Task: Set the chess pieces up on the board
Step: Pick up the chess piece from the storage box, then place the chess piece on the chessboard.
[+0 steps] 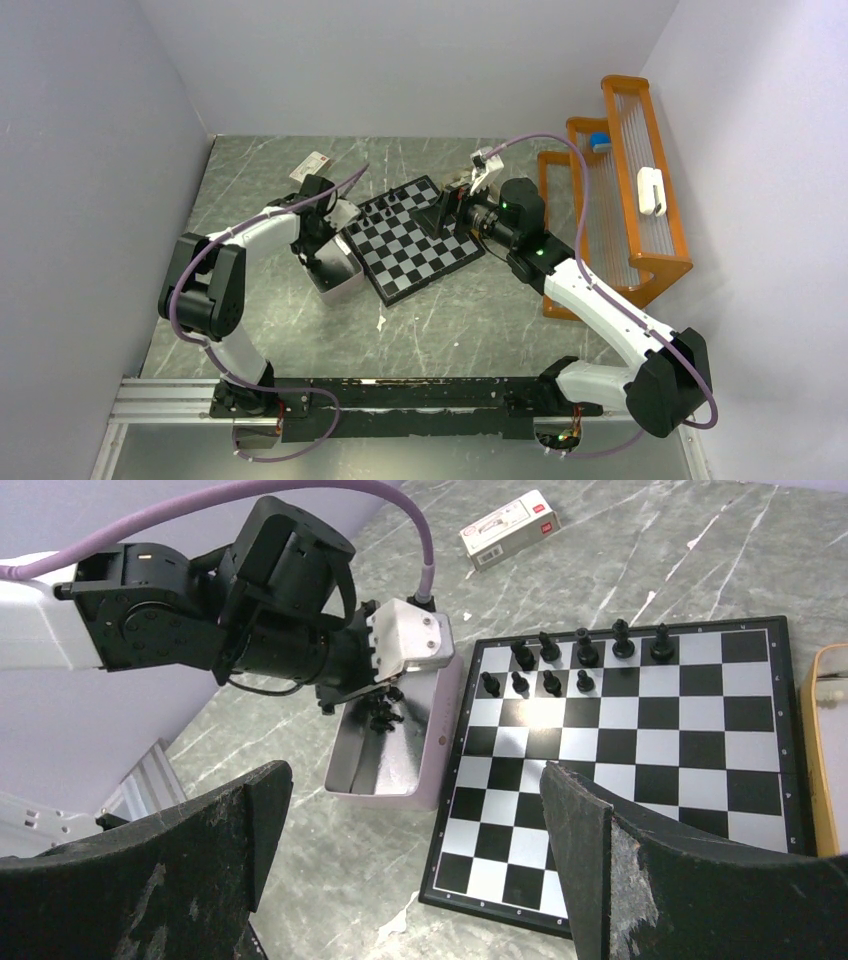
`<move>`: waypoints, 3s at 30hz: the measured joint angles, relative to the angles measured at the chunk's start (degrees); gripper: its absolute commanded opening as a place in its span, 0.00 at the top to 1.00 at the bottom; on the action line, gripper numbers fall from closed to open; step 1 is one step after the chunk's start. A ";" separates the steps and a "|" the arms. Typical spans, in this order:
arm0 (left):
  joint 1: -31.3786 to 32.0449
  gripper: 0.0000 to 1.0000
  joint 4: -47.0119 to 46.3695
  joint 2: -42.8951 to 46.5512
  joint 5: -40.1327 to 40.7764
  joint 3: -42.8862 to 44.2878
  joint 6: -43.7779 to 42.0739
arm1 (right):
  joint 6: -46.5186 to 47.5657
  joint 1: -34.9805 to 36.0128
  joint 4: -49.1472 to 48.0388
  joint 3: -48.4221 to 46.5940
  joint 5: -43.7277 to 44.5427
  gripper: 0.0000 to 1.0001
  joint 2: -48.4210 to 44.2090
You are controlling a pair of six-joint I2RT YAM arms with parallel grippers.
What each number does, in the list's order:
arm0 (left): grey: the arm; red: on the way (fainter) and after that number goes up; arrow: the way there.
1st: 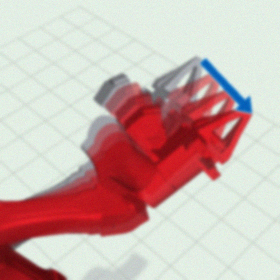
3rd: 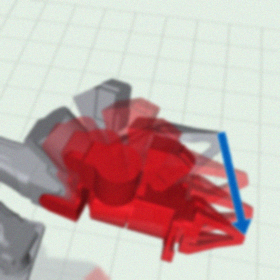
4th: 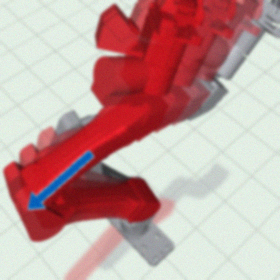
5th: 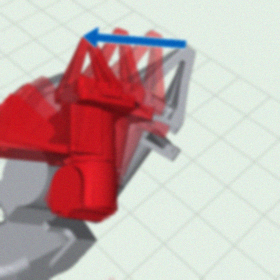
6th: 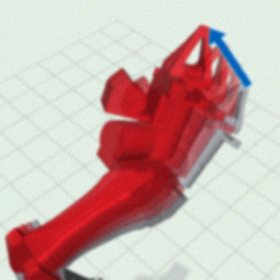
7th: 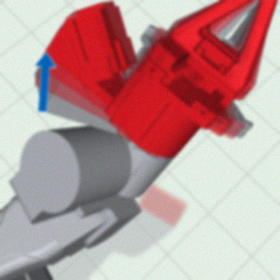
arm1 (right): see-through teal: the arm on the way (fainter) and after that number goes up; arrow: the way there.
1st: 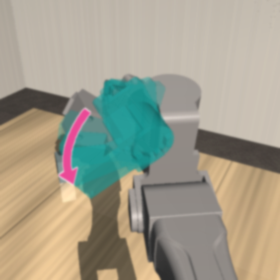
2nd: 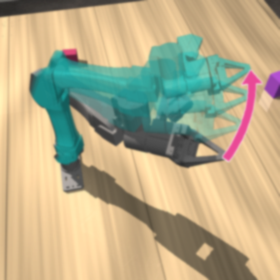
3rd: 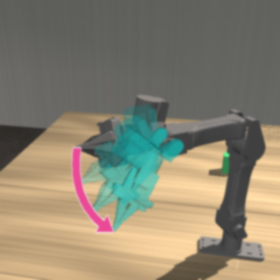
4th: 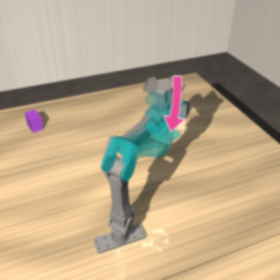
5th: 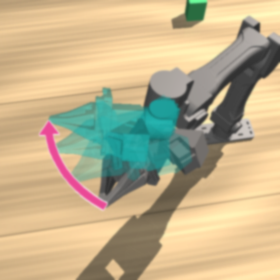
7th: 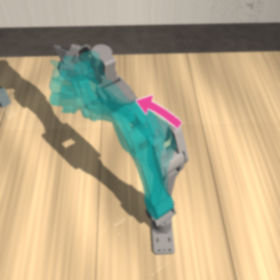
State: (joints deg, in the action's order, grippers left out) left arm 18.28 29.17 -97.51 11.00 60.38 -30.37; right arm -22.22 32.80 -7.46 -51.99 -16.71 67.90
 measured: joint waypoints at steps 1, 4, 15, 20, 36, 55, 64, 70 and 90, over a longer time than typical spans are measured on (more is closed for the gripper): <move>0.11 0.95 0.33 0.02 -0.44 0.26 0.17 | 0.00 0.00 0.00 0.02 0.00 0.00 0.00; 0.17 0.95 1.51 0.02 -1.53 1.49 0.68 | 0.00 0.00 0.00 0.04 0.07 0.00 0.00; 0.35 0.95 4.13 3.85 -8.07 6.67 3.41 | -0.92 0.00 0.90 0.04 5.66 0.00 0.00; 3.15 0.95 4.39 5.07 -10.29 9.60 5.16 | -0.98 0.02 3.45 0.00 12.57 0.00 -0.20; 18.67 0.93 4.57 -8.37 -11.67 21.51 11.37 | -0.59 0.02 7.85 0.79 28.72 0.00 -12.44; 22.60 0.25 6.16 -17.05 -8.00 26.47 11.76 | 0.94 0.02 6.12 3.89 29.09 0.00 -15.34; 22.64 0.01 5.75 -16.61 -7.74 26.45 12.63 | 0.79 0.04 5.55 4.59 27.21 0.02 -15.21; 21.16 0.01 2.73 -9.97 -8.46 24.24 14.75 | 0.44 0.04 4.83 5.22 24.13 0.07 -14.19; -7.21 0.01 -9.86 20.52 -17.25 -3.30 35.17 | 7.56 0.92 -0.09 1.90 9.84 0.56 13.81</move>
State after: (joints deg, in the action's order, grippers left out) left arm 11.07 19.31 -76.99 -6.24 57.08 4.80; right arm -14.66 33.71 -7.55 -50.09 -6.87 81.71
